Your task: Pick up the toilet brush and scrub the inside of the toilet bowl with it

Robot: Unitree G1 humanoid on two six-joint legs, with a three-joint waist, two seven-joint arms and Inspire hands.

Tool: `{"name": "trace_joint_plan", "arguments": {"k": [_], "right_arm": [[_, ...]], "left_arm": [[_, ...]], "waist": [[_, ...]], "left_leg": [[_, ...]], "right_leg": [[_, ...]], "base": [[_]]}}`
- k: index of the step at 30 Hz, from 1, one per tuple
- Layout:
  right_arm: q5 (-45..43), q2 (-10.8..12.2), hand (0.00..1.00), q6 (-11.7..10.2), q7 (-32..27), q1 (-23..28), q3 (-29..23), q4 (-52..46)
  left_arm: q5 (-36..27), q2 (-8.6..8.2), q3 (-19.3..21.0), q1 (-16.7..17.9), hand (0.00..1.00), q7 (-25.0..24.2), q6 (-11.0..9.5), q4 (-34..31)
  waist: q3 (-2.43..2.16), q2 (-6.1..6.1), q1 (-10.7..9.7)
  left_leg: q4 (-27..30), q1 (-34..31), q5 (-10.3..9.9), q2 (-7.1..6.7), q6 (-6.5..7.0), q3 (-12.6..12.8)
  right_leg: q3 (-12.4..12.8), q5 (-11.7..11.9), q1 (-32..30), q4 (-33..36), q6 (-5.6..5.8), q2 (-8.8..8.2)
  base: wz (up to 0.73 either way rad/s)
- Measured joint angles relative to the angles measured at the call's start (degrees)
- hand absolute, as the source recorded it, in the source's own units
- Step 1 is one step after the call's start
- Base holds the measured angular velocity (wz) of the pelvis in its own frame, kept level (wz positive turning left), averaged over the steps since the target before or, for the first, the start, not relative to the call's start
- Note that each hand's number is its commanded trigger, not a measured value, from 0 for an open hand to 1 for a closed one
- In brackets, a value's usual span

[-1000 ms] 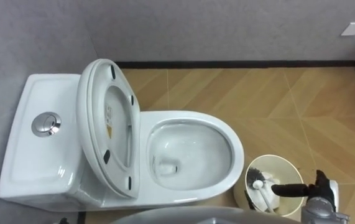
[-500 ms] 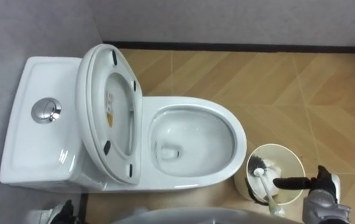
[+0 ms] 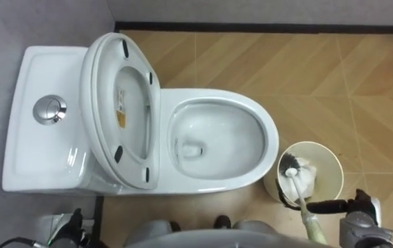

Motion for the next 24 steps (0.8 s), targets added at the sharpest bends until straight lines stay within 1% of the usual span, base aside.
{"name": "trace_joint_plan", "arguments": {"k": [3, 7, 9, 10, 12, 15, 16, 17, 19, 21, 23, 24], "right_arm": [[-0.1, 0.0, 0.0, 0.0, 0.0, -0.7, 0.0, 0.1], [0.2, -0.2, 0.0, 0.3, 0.0, -3.8, -0.2, 2.5], [0.6, -0.2, 0.0, 1.0, 0.0, -5.8, -0.1, 2.6], [0.7, -0.2, 0.0, 1.0, 0.0, -6.2, -0.1, 2.7], [0.5, -0.2, 0.0, 1.2, 0.2, -7.7, 0.0, 3.0], [0.5, -0.2, 0.0, 1.3, 1.4, -8.5, 0.0, 3.2], [0.5, -0.3, 0.0, 1.4, 1.7, -8.5, 0.1, 3.3], [0.5, -0.3, 0.0, 1.4, 1.8, -8.5, 0.1, 3.4], [0.4, -0.5, 0.0, 1.8, 1.9, -8.6, 1.0, 4.5], [0.6, -0.6, 0.0, 2.4, 1.9, -8.8, 1.8, 4.7], [1.1, -0.6, 0.0, 2.4, 1.9, -9.2, 2.0, 4.8], [1.3, -0.7, 0.0, 2.4, 1.9, -9.3, 2.0, 4.8]], "left_arm": [[0.0, -0.01, -0.4, -1.5, 0.0, 0.0, 0.1, 2.1], [0.0, -0.2, -0.7, -3.2, 0.0, 0.0, 0.0, 3.1], [-0.1, -0.22, -0.7, -5.2, 0.0, 0.1, 0.1, 4.3], [-0.1, -0.25, -0.7, -5.7, 0.0, 0.1, 0.1, 4.5], [-1.2, -0.27, -1.1, -7.5, 0.0, 0.3, 0.0, 4.5], [-1.7, -0.33, -1.4, -8.7, 0.0, 1.1, -0.1, 4.5], [-2.4, -0.32, -1.9, -9.0, 0.0, 1.4, -0.1, 4.4], [-2.4, -0.33, -2.2, -9.2, 0.0, 1.5, -0.2, 4.4], [-4.1, -0.33, -3.9, -10.1, 0.0, 2.3, -0.2, 4.4], [-5.2, -0.31, -4.8, -10.8, 0.0, 2.4, -0.2, 4.4], [-6.1, -0.38, -5.3, -11.1, 0.0, 2.4, -0.4, 4.2], [-6.3, -0.37, -5.3, -11.5, 0.0, 2.5, -0.4, 4.2]], "waist": [[-0.03, 0.13, 0.3], [0.18, 0.44, 0.3], [0.48, 0.79, 0.4], [0.54, 0.84, 0.4], [0.93, 1.16, 0.4], [1.02, 1.25, 0.4], [1.0, 1.41, 0.3], [1.09, 1.52, 0.3], [1.14, 1.49, 0.2], [1.16, 1.47, 0.4], [1.15, 1.48, 0.2], [1.23, 1.42, 0.2]], "left_leg": [[0.5, -1.6, 0.2, -0.08, 0.1, 0.0], [2.4, -4.6, 0.2, -0.04, 0.11, 0.1], [4.2, -7.1, 0.2, 0.01, 0.12, 0.1], [4.5, -7.7, 0.2, -0.01, 0.15, 0.1], [6.3, -10.4, 0.3, -0.12, 0.32, 0.1], [7.3, -12.7, 0.3, -0.4, 0.47, 0.0], [7.8, -13.8, 0.4, -0.53, 0.54, 0.0], [8.2, -14.3, 0.4, -0.56, 0.55, 0.0], [9.1, -16.1, 0.6, -1.06, 0.75, 0.1], [9.6, -17.5, 0.8, -1.1, 0.84, 0.6], [10.4, -18.7, 0.8, -1.08, 0.86, 0.8], [10.8, -19.4, 0.8, -1.07, 0.86, 0.9]], "right_leg": [[-0.1, 0.0, -1.6, 0.7, -0.05, -0.05], [0.0, 0.0, -4.7, 2.8, -0.08, -0.19], [0.0, 0.0, -7.3, 4.9, -0.12, -0.53], [-0.1, 0.0, -8.1, 5.5, -0.14, -0.82], [-0.2, -0.1, -10.8, 7.4, -0.33, -1.13], [-0.1, -0.6, -13.4, 9.6, -0.62, -1.36], [-0.1, -0.6, -14.6, 10.3, -0.65, -1.74], [-0.1, -0.7, -15.2, 10.8, -0.68, -1.91], [0.1, -1.2, -17.7, 12.6, -0.68, -2.35], [0.4, -1.2, -19.4, 13.7, -0.69, -2.88], [0.4, -1.3, -20.8, 14.7, -0.83, -3.06], [0.5, -1.5, -21.5, 15.2, -0.89, -3.13]], "base": [[0.0], [0.0], [0.0], [0.0], [0.0], [0.0], [0.0], [0.0], [0.0], [-0.02], [-0.02], [0.0]]}}
